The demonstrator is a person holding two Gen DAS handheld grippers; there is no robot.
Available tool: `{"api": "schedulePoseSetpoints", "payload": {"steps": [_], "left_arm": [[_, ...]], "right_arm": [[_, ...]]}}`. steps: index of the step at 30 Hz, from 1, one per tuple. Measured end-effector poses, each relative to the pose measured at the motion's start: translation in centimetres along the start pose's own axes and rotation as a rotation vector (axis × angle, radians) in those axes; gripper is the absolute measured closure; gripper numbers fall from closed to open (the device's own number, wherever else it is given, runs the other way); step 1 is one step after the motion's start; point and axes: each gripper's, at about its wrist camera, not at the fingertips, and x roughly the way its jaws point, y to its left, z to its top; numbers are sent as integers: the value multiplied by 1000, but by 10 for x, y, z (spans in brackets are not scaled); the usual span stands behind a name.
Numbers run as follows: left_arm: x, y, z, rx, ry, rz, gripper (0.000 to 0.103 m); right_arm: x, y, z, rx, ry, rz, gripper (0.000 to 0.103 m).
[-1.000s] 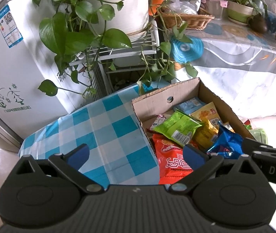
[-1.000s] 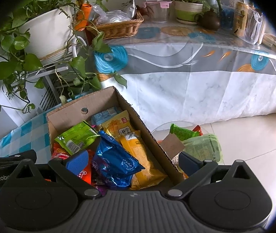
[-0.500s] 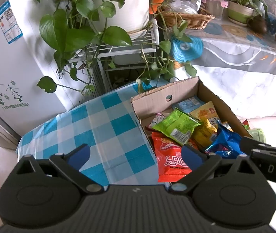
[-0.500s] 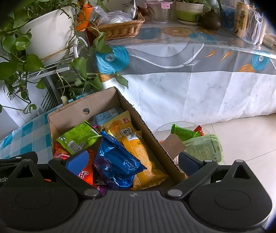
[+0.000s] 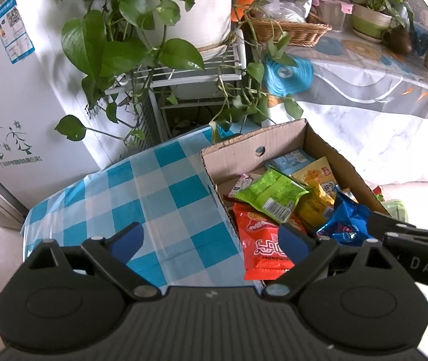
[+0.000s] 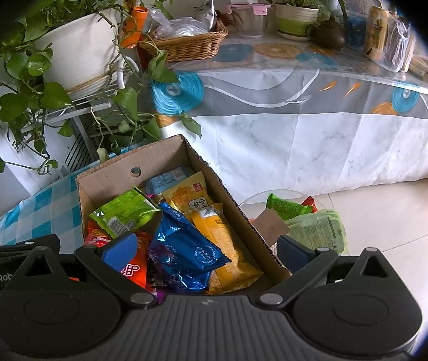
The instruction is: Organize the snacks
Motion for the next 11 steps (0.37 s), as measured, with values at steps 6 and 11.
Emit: {"api": "schedulePoseSetpoints", "payload": {"steps": [6, 11], "left_arm": [[-1, 6, -3, 2, -2, -8, 7], [-3, 11, -7, 23, -14, 1, 7]], "right_arm": [[-1, 2, -2, 0, 3, 14, 1], [-1, 7, -3, -9, 4, 23, 1]]}}
